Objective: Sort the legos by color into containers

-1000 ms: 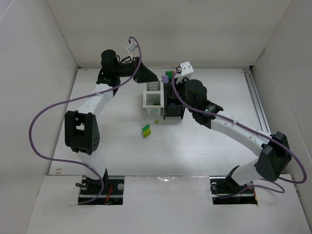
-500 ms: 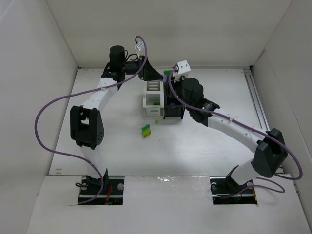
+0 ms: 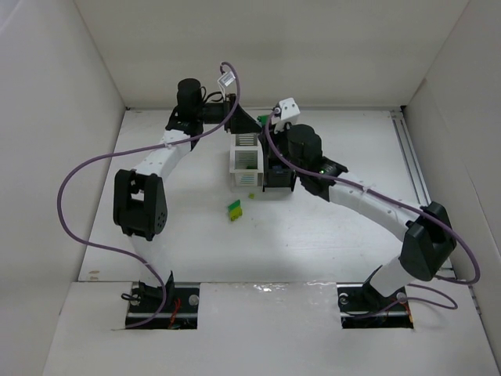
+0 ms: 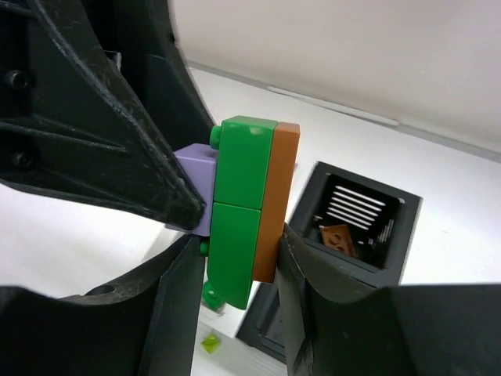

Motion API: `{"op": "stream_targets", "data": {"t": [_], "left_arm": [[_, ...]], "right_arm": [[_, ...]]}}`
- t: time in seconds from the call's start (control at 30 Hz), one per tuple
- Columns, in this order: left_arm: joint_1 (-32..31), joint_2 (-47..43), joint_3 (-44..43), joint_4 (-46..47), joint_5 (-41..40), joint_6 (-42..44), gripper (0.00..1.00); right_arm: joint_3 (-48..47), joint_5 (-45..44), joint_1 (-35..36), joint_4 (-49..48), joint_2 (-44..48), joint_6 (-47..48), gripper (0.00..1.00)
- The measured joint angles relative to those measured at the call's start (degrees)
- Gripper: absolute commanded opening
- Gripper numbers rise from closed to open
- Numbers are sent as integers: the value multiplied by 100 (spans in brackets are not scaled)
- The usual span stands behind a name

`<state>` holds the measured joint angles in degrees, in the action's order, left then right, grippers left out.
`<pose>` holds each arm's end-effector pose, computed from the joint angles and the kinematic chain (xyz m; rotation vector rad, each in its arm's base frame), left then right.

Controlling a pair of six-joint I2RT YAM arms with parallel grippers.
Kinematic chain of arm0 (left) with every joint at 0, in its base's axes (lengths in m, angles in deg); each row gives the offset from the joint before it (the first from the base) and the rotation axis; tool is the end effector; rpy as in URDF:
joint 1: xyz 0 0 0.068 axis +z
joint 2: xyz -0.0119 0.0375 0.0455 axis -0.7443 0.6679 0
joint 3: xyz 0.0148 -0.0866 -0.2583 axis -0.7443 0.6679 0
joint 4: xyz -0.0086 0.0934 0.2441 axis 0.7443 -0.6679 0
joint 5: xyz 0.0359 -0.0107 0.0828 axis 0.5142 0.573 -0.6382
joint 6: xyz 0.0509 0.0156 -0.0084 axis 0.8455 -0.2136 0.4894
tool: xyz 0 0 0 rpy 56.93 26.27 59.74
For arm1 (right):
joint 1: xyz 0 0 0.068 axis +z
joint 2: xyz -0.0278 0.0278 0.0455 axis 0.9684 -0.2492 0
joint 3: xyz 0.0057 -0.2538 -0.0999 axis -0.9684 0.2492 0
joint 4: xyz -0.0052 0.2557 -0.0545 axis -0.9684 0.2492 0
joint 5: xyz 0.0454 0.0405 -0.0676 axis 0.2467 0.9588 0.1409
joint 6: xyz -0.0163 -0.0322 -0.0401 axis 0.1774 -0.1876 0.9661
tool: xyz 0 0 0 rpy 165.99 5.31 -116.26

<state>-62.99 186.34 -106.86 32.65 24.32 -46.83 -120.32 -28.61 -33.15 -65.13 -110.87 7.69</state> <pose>0.4140 -0.1457 0.3512 0.9368 1.5324 -1.5534 0.2820 0.2443 0.3503 -0.3543 1.6704 0.3738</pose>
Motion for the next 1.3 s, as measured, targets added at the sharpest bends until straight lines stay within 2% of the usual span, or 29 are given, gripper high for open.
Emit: {"op": "stream_targets", "data": {"t": [0.13, 0.17, 0.37, 0.47, 0.6, 0.77, 0.83, 0.93, 1.0, 1.17, 1.3], "left_arm": [[-2, 0, 2, 120, 26, -138, 3], [0, 0, 2, 160, 31, -173, 1], [44, 0, 264, 903, -68, -699, 0], [125, 0, 387, 1248, 92, -973, 0], [177, 11, 402, 1508, 142, -1145, 0], [0, 330, 109, 1471, 94, -1137, 0], [-92, 522, -118, 1023, -20, -704, 0], [-284, 968, -1211, -1005, -621, 710, 0], [-387, 1137, -1652, -1847, -1051, 1484, 0], [-621, 1137, -1790, -3366, -1779, 2835, 0], [-785, 1139, -1882, -4214, -2166, 3703, 0]], "right_arm": [[0, -9, -24, 0, 0, -9, 0], [0, -20, -37, -17, 0, -17, 0], [2, 7, -188, 13, 0, -269, 0], [7, -256, -579, 76, 13, -461, 0], [199, -629, -1180, 210, 214, -629, 0], [621, -485, -1322, 387, 723, -634, 0], [826, -210, -1360, 402, 949, -538, 0], [1150, 247, -1510, 428, 1270, -308, 0], [1314, 522, -1617, 470, 1449, -166, 0], [1478, 920, -1746, 518, 1624, 74, 0], [1534, 1064, -1749, 520, 1624, 179, 0]]}}
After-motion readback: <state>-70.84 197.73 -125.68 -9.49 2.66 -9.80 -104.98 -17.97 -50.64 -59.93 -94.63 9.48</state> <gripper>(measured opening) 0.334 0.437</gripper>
